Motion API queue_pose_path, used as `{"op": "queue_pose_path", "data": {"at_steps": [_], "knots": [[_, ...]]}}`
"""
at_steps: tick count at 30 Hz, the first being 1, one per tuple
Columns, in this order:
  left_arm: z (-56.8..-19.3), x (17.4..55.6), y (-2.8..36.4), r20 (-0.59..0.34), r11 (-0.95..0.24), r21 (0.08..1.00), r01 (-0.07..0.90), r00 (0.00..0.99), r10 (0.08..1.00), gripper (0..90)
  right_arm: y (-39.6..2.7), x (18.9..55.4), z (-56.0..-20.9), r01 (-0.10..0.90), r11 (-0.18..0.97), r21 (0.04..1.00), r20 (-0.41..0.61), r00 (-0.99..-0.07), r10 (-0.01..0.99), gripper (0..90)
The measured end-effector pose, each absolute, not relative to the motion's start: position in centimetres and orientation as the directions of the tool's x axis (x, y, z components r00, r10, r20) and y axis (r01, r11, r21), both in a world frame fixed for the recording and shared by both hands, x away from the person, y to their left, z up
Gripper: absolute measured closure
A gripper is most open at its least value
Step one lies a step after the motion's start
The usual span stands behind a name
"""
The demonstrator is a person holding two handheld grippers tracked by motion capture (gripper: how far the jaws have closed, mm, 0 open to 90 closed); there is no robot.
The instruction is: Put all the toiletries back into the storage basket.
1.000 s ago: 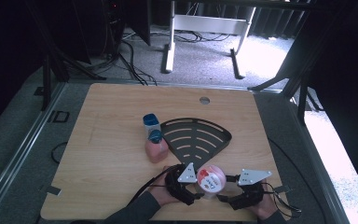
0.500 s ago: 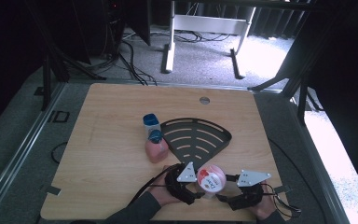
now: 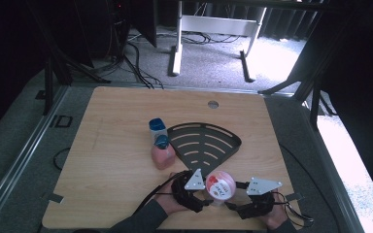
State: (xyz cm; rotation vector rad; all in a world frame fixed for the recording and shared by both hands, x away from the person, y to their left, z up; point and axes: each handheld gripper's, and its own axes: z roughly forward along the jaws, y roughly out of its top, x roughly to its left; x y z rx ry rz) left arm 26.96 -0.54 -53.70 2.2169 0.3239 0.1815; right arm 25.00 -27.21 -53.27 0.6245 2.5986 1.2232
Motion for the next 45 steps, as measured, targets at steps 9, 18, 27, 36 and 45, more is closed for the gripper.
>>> {"op": "queue_pose_path", "data": {"at_steps": [9, 18, 27, 36, 45], "knots": [[-53.8, 27.2, -0.9, 0.014, -0.596, 0.783, 0.175, 0.954, 0.299, 18.8, -27.1, 25.0, -53.3, 0.284, 0.570, 0.771, -0.010, -0.890, 0.456, 23.0], [-53.7, 27.0, -1.0, 0.024, -0.600, 0.782, 0.169, 0.954, 0.299, 18.5, -27.0, 24.9, -53.2, 0.283, 0.575, 0.768, -0.015, -0.889, 0.457, 23.0], [-53.1, 26.9, -0.9, 0.024, -0.593, 0.787, 0.169, 0.952, 0.304, 18.6, -27.1, 24.8, -52.7, 0.286, 0.562, 0.776, -0.006, -0.888, 0.460, 22.7], [-52.5, 27.0, -1.1, 0.031, -0.600, 0.784, 0.162, 0.954, 0.299, 18.6, -27.1, 24.9, -52.3, 0.283, 0.562, 0.777, -0.012, -0.886, 0.463, 22.6], [-52.0, 27.3, -1.0, 0.023, -0.592, 0.787, 0.173, 0.951, 0.308, 18.7, -27.0, 25.1, -51.5, 0.276, 0.564, 0.778, -0.021, -0.886, 0.463, 22.1]]}}
